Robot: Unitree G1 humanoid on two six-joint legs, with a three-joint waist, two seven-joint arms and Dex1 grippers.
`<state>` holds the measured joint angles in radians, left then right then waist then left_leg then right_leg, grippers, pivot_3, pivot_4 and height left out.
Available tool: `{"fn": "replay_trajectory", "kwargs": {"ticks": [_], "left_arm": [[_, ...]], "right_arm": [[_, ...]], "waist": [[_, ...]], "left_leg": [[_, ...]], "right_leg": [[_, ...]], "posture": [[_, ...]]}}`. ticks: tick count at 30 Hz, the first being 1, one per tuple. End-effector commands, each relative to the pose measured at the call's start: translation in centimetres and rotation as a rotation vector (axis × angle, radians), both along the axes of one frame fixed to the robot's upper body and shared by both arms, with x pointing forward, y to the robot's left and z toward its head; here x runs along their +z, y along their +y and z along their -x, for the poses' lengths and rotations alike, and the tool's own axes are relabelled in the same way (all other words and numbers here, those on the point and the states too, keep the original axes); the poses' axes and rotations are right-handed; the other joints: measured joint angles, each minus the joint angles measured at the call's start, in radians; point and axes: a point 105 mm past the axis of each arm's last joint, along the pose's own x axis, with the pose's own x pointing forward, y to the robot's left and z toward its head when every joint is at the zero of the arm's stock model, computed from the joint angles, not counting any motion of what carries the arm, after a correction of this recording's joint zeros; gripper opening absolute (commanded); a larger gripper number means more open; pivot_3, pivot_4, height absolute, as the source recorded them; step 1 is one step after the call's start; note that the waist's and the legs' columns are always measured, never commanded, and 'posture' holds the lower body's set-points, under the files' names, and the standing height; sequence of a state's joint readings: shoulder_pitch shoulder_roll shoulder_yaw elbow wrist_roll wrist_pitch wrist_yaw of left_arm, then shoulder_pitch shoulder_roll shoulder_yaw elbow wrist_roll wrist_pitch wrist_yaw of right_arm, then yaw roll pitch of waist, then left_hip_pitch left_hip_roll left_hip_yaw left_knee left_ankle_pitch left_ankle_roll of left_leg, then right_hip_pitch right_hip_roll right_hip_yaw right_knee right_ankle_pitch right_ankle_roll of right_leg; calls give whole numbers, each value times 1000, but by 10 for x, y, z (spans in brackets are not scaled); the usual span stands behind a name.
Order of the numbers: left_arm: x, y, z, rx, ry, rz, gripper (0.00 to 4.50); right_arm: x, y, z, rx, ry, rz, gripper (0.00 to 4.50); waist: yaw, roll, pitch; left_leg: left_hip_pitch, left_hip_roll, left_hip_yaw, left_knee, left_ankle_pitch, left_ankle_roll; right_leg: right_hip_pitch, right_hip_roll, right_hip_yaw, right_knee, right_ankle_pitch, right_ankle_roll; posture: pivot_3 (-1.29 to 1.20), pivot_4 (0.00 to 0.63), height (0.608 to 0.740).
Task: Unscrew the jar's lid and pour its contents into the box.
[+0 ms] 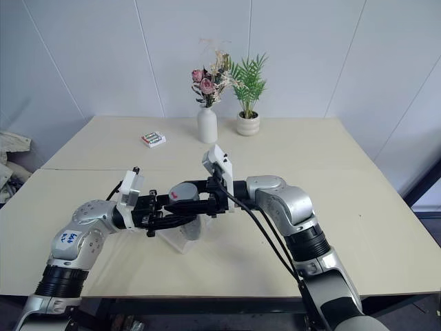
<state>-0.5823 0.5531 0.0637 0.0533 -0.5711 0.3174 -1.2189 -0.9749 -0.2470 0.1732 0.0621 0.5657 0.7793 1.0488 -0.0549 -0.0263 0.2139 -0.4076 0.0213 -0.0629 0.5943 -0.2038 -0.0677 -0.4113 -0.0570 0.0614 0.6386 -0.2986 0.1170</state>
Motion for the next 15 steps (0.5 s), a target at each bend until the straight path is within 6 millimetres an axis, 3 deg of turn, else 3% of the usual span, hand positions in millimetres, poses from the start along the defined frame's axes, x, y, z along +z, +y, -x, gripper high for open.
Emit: {"fn": "replay_trajectory", "kwargs": {"ticks": [1, 15], "left_arm": [[1, -2, 5, -6, -48, -35, 2196], [1, -1, 5, -6, -44, -36, 2196]], "right_arm": [[40, -6, 9, 51, -9, -164, 2715], [26, -6, 9, 16, -122, -70, 2715]], "waist": [[0, 0, 0], [0, 0, 0]], "left_leg": [[0, 0, 0, 0, 0, 0], [0, 0, 0, 0, 0, 0]], "right_leg": [[0, 0, 0, 0, 0, 0], [0, 0, 0, 0, 0, 0]], "posture": [[0, 150, 740], [0, 150, 740]]}}
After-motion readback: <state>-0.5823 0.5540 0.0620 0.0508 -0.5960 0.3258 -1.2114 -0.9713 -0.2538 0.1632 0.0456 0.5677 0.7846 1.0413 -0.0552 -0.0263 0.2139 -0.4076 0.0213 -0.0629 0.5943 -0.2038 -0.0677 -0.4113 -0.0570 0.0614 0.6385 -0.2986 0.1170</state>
